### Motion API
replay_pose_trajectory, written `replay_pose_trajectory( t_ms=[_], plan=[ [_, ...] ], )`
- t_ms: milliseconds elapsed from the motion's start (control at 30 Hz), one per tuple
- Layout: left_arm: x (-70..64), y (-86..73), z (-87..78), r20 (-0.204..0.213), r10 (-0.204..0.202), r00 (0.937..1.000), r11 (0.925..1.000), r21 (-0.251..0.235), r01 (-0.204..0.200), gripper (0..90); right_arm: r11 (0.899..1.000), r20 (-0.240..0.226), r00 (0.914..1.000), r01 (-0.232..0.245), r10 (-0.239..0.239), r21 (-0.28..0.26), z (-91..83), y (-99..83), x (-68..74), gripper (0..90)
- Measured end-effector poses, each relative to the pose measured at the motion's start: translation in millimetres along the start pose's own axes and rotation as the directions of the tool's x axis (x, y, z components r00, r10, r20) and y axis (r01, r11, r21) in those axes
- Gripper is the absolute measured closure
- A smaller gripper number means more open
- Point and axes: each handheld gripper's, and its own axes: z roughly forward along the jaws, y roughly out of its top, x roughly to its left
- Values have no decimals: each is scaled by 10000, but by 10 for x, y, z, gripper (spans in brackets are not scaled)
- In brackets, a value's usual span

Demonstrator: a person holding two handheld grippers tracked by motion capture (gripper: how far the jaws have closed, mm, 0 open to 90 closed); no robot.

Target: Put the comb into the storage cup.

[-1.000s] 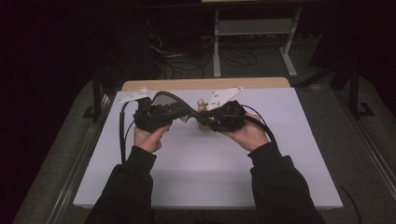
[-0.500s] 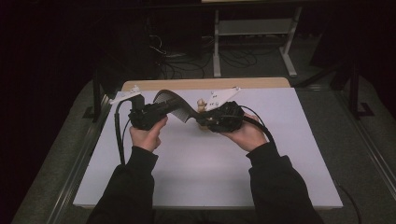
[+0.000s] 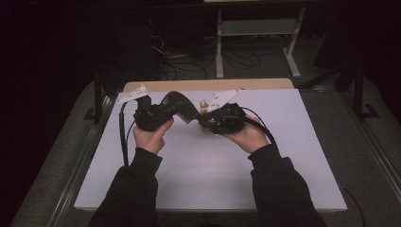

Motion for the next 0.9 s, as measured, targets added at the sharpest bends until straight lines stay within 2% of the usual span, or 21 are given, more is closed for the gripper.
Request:
replay_pose_trajectory(
  t_ms=[200, 400, 567, 767, 900],
  plan=[
    [-19, 39, 18, 64, 224, 9997, 9997, 136, -224, 852, 9998, -100, 9997, -205, 205, -47, -8, -11, -28, 659],
    [-30, 94, 18, 75, 364, 9993, 9992, 178, -365, 853, 9994, -241, 9991, -344, 344, -11, -11, -33, -56, 578],
    [-35, 140, 17, 108, 437, 9990, 9989, 187, -439, 852, 9975, -351, 9970, -692, 686, -140, -43, -81, -101, 523],
    [-41, 171, 39, 100, 559, 9984, 9981, 252, -562, 853, 9926, -460, 9922, -1172, 1157, -316, -86, -138, -163, 410],
    [-50, 211, 50, 69, 692, 9976, 9971, 311, -694, 852, 9869, -354, 9880, -1521, 1503, -532, -117, -210, -199, 274]
  ],
)
